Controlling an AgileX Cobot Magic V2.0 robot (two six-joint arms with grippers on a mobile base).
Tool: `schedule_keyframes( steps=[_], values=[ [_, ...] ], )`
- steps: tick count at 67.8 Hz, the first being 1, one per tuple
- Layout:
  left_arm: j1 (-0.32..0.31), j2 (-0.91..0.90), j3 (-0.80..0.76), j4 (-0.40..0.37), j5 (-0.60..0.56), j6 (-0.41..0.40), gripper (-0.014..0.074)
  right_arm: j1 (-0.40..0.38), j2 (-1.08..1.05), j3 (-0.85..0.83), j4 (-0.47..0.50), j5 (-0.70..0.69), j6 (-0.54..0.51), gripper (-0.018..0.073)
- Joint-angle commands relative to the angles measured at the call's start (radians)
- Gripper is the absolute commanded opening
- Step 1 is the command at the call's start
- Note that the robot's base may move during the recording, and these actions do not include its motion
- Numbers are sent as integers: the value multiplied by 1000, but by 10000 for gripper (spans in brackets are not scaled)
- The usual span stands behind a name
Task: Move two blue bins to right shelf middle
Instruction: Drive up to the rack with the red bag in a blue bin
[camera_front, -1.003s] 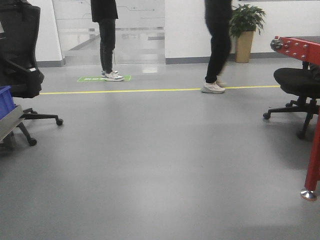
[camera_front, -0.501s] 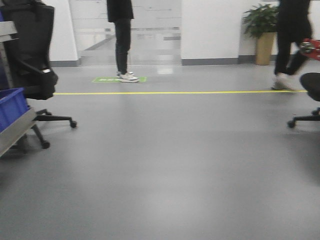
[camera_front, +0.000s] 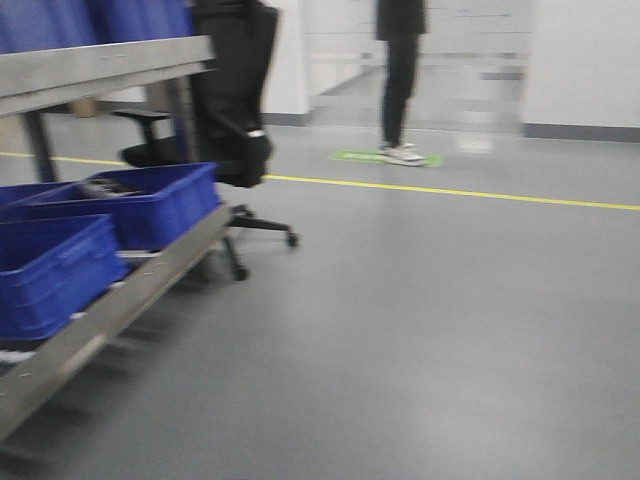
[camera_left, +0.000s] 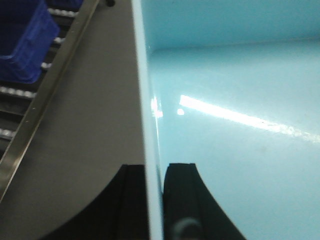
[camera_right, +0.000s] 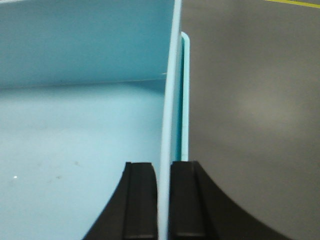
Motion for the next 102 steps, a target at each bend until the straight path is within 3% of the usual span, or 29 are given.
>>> schedule_keyframes(
  steps=[1,102],
  values=[
    [-9,-17,-19,-43,-92,0,-111,4,-7,-11,22,-105,-6,-162],
    [-9,-17,-19,-42,-92,0,-111,4,-7,-11,22,-105,-6,-162]
  ],
)
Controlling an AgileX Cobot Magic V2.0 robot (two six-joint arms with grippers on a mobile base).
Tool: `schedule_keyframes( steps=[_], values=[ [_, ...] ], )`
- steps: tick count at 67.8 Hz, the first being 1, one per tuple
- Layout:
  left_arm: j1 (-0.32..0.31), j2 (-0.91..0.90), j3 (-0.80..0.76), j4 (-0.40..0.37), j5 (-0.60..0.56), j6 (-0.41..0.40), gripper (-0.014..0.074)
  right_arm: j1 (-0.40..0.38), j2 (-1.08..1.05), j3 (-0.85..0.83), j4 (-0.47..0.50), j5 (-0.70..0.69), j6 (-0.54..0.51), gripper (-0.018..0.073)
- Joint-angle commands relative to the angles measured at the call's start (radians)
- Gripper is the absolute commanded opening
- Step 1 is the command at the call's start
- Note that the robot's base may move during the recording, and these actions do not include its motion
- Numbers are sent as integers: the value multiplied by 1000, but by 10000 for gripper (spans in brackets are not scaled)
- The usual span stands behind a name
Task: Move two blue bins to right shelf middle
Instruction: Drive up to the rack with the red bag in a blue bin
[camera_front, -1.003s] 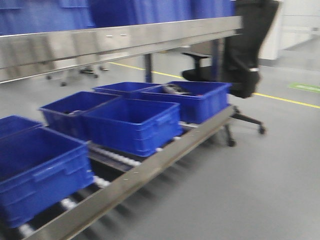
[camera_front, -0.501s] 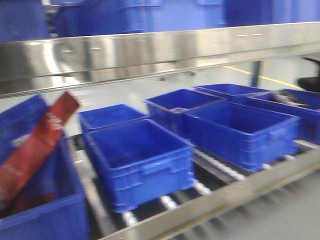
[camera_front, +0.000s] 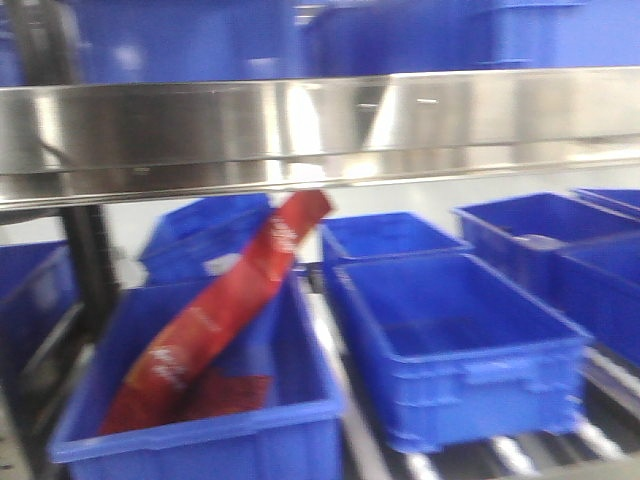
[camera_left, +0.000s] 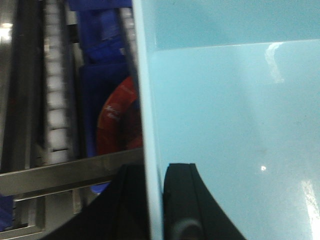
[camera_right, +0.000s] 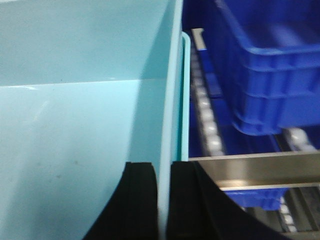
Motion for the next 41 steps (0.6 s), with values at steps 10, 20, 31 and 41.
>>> schedule_keyframes(
  steps=[10,20,31,41],
  values=[
    [-9,-17,-19,-52,-90,0,-111,4,-7,-11,22,-101,-6,-162],
    [-9,-17,-19,-52,-90,0,-111,4,-7,-11,22,-101,-6,-162],
    [-9,-17,-19,-52,-90,0,-111,4,-7,-11,22,-101,-6,-162],
    [-9,-17,-19,-52,-90,0,-111,4,-7,-11,22,-101,-6,-162]
  ],
)
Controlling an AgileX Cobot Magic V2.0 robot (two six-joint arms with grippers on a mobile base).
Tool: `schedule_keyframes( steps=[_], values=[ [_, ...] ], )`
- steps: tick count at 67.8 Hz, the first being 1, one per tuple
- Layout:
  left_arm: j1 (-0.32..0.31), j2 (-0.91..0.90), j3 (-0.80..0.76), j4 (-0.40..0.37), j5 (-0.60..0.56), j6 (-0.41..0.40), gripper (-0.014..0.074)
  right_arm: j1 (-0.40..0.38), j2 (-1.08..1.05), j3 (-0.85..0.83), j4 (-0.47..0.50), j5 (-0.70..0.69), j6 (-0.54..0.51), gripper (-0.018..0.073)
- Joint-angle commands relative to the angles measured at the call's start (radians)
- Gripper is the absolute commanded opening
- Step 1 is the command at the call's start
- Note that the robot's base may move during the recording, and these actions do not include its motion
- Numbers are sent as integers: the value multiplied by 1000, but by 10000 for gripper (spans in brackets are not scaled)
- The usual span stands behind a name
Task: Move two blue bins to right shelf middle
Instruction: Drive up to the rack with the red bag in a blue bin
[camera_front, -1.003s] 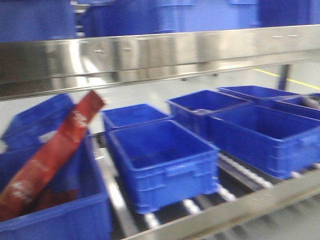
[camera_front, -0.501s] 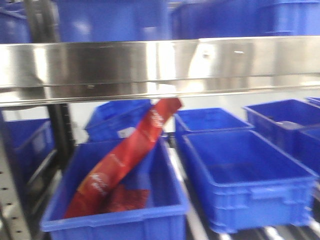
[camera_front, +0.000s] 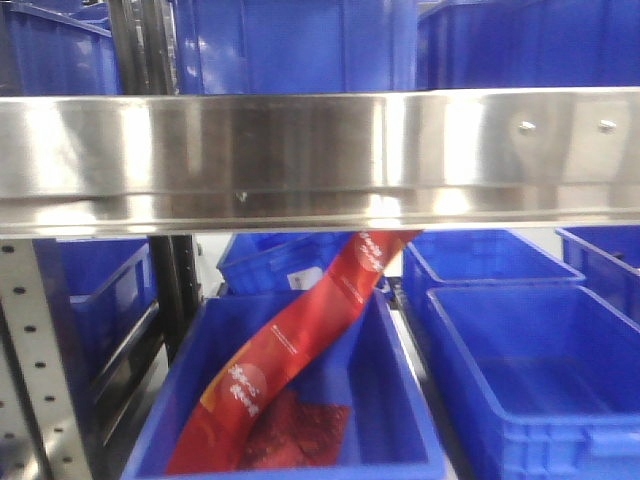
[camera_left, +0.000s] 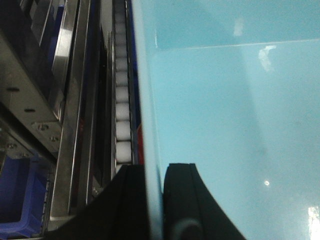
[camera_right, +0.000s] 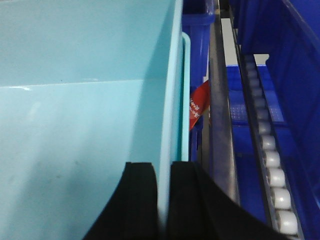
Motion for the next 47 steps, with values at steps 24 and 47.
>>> schedule_keyframes(
  steps=[24,47],
  values=[
    [-9,-16,-19,-50,-90,0,-111,4,-7,-11,20,-99,-6,-162],
    [-9,-16,-19,-49,-90,0,-111,4,-7,-11,20,-99,-6,-162]
  ],
)
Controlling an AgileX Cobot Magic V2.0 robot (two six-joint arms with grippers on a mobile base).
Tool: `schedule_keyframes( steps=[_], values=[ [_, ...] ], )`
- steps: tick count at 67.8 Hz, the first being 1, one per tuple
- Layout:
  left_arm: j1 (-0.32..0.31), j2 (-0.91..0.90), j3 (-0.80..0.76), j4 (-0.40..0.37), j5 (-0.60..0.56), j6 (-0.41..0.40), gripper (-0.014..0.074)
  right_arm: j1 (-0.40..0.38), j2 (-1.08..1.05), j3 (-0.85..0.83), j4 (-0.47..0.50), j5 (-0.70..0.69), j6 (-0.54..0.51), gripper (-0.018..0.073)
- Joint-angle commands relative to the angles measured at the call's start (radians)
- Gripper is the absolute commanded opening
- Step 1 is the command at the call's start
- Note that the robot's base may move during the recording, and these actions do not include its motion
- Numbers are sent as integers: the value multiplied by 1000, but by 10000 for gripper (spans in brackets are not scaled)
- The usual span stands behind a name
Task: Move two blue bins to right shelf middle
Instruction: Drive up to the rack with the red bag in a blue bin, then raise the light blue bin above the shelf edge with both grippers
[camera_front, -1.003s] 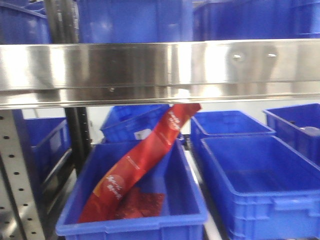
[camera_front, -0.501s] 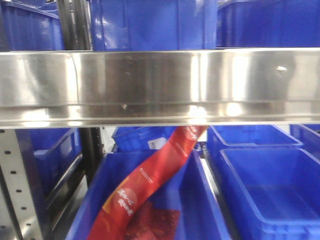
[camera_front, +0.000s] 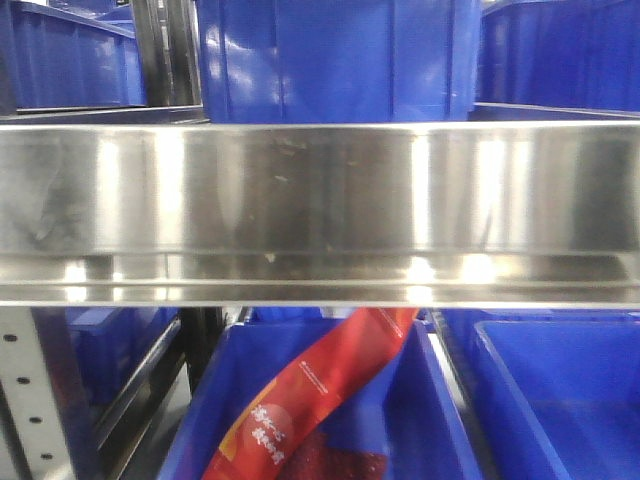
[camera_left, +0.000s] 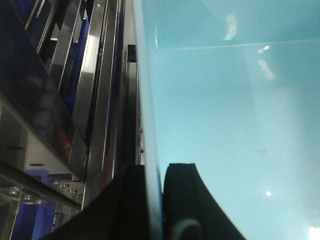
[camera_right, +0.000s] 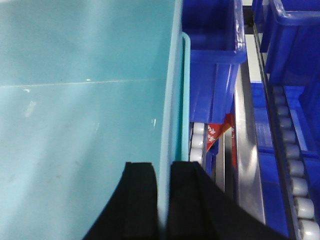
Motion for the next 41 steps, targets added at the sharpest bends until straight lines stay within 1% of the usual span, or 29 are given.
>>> schedule_keyframes(
  steps=[1,34,41],
  values=[
    [-9,-16,-19,-49,-90,0,-111,4,-7,-11,20,-99,-6,-162],
    [-9,-16,-19,-47,-90,0,-111,4,-7,-11,20,-99,-6,-162],
    [-9,-16,-19,-27,-90,0,-111,4,-7,-11,20,-99,-6,-162]
  ],
)
